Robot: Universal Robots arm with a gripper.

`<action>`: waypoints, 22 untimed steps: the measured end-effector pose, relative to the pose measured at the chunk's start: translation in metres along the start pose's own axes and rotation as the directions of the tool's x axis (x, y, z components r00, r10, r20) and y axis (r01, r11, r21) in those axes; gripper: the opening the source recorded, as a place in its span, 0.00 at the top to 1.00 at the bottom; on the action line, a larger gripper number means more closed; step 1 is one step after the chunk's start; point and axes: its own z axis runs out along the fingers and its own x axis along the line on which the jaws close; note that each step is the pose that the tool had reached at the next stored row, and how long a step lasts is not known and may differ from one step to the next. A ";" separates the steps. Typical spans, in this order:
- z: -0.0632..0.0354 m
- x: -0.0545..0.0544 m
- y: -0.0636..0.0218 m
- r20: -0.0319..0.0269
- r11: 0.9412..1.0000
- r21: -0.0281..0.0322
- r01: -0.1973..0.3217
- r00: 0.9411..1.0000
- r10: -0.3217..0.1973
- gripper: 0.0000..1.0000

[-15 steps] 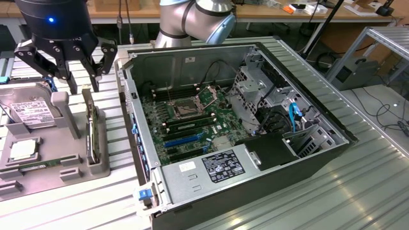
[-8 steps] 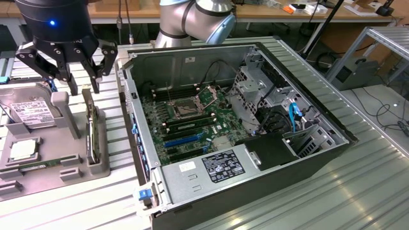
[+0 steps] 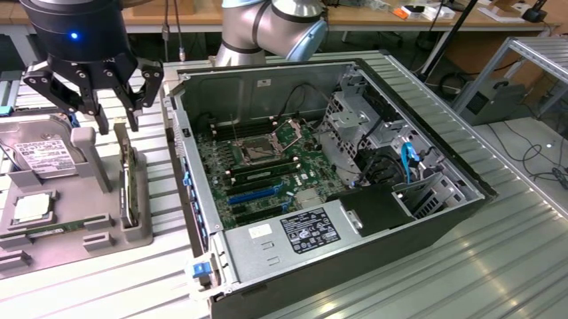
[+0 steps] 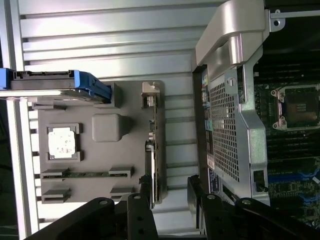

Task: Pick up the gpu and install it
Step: 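Pick up the gpu and move the gpu toward the slot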

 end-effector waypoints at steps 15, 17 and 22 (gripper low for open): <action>0.0059 0.000 -0.0003 0.000 1.000 0.000 0.000 1.000 0.000 0.58; 0.0067 0.000 -0.0003 0.000 1.000 0.000 0.000 1.000 0.000 0.58; 0.0082 0.000 -0.0004 0.000 1.000 0.000 0.000 1.000 0.000 0.58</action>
